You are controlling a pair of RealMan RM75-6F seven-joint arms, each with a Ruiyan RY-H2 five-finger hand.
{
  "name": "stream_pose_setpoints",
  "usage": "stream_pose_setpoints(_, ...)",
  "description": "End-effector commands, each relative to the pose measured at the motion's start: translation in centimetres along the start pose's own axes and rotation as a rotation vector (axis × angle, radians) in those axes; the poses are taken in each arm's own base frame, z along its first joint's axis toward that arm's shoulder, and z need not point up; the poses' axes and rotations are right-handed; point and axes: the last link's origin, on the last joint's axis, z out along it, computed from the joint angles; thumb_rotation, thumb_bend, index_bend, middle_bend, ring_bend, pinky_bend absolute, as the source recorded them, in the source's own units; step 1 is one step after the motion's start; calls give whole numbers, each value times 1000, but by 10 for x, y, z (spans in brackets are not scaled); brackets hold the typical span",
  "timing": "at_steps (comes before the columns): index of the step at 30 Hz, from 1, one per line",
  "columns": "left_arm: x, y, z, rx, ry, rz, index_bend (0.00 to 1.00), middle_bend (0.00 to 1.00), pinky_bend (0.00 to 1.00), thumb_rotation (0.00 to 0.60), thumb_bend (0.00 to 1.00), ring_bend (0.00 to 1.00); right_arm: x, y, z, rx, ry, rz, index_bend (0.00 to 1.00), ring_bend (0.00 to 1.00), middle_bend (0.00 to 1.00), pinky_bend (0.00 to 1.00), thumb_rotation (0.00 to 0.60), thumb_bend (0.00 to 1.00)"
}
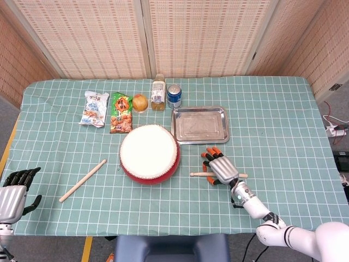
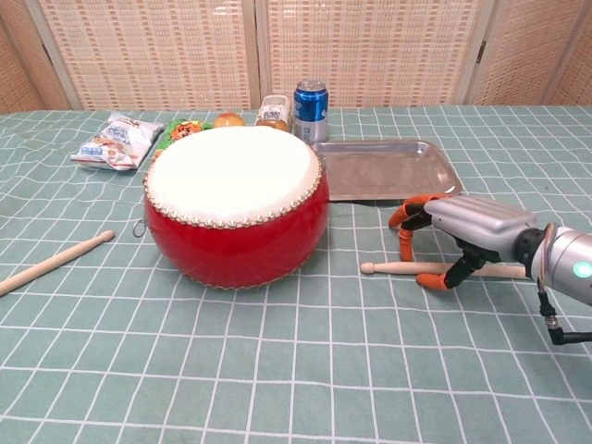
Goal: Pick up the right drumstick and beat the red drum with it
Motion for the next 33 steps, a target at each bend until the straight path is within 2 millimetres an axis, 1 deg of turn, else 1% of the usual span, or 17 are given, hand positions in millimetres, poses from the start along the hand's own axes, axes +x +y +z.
stream_pose_setpoints(1,0,0,0,1,0,-1,146,162,136,600,303,132,-2,-1,0,3,-2,0,513,0,143,32,600,359)
stream_pose_setpoints(3,0,-1,1,1,0,-2,146,160,135,600,302,132,-2,-1,0,5,6,7,551,0,143,33,600,409)
stream_pose_setpoints(6,0,-1,1,1,0,-2,146,159,134,600,302,131,0,0,-3,8,19,24,603,3,143,37,600,450)
stream_pose_setpoints(10,1,-1,0,-3,1,-1,146,155,132,600,302,124,14,2,-14,19,101,145,621,17,149,49,600,460)
stream_pose_setpoints(14,4,-1,-1,-6,6,1,146,156,131,600,301,124,39,7,-33,44,204,389,621,30,162,60,600,460)
stream_pose_setpoints(18,6,3,-2,-21,11,6,146,156,131,600,302,124,66,23,-50,67,321,672,622,50,177,74,600,460)
stream_pose_setpoints(20,7,5,-2,-28,13,8,146,156,131,600,302,124,72,32,-55,74,339,795,622,58,184,80,600,459)
stream_pose_setpoints(23,9,8,-3,-36,14,11,146,155,131,600,302,124,75,47,-62,89,316,999,622,60,185,81,600,459)
stream_pose_setpoints(24,10,9,-3,-37,15,12,146,155,131,600,302,124,76,53,-63,92,319,1081,622,63,186,81,600,459)
stream_pose_setpoints(27,11,11,-4,-41,15,16,146,156,131,600,301,124,73,64,-62,103,306,1237,622,66,186,81,600,459)
stream_pose_setpoints(30,12,12,-5,-42,14,19,146,155,131,600,302,124,70,72,-59,113,288,1359,622,74,189,85,600,460)
stream_pose_setpoints(33,12,13,-6,-41,10,20,146,155,131,600,302,124,64,79,-55,106,261,1423,621,86,198,106,600,459)
